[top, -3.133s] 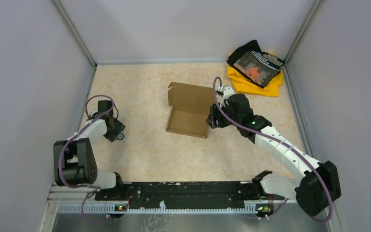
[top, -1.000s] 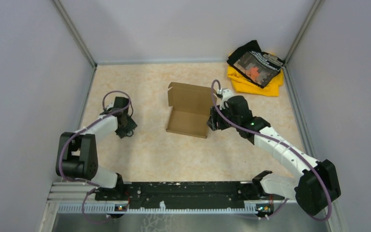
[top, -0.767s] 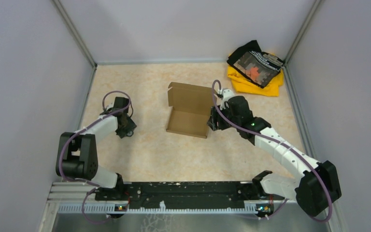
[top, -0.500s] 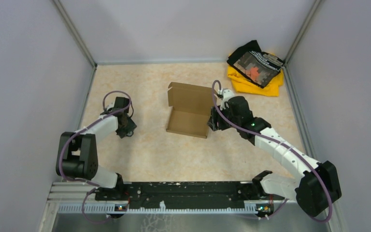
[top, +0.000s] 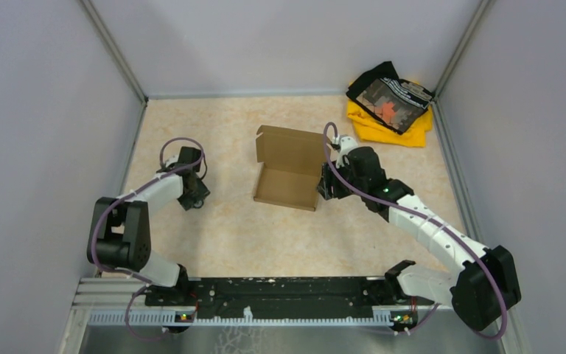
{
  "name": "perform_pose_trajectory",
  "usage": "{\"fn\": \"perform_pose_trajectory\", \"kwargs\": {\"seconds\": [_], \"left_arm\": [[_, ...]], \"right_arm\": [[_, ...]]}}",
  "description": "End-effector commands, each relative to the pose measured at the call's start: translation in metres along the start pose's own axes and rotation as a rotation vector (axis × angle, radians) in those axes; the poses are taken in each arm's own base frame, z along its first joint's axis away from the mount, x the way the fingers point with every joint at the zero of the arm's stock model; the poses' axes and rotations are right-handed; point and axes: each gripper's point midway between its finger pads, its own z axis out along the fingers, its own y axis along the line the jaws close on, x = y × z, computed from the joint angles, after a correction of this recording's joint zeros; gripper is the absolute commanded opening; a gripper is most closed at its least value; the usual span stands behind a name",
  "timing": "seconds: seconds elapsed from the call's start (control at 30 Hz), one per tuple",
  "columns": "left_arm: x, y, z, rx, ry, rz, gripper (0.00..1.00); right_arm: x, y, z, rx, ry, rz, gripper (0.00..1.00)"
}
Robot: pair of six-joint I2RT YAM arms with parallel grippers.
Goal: Fold the paper box
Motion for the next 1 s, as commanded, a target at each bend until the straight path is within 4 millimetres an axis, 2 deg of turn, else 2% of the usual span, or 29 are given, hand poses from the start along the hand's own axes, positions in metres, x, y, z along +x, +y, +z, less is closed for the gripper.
{"fn": "perform_pose_trajectory", "kwargs": {"seconds": [0.0,0.47,0.67,0.97], "left_arm": [[0.089,0.029,0.010,-0.078,0.317,0.022,0.53],[0.095,0.030,0.008,-0.057,0.316,0.042,0.41],[0.087,0.007,0.000,0.010,0.280,0.077,0.40],[0.088,-0.026,-0.004,0.029,0.257,0.164,0.40]], "right_arm": [[-0.019,0.004,-0.008,-0.008,-0.078,-0.029,0.54],[-0.017,0.004,-0.009,-0.009,-0.078,-0.031,0.54],[-0.016,0.003,-0.010,-0.005,-0.078,-0.030,0.54],[-0.014,0.000,-0.013,0.009,-0.077,-0.034,0.54]]}}
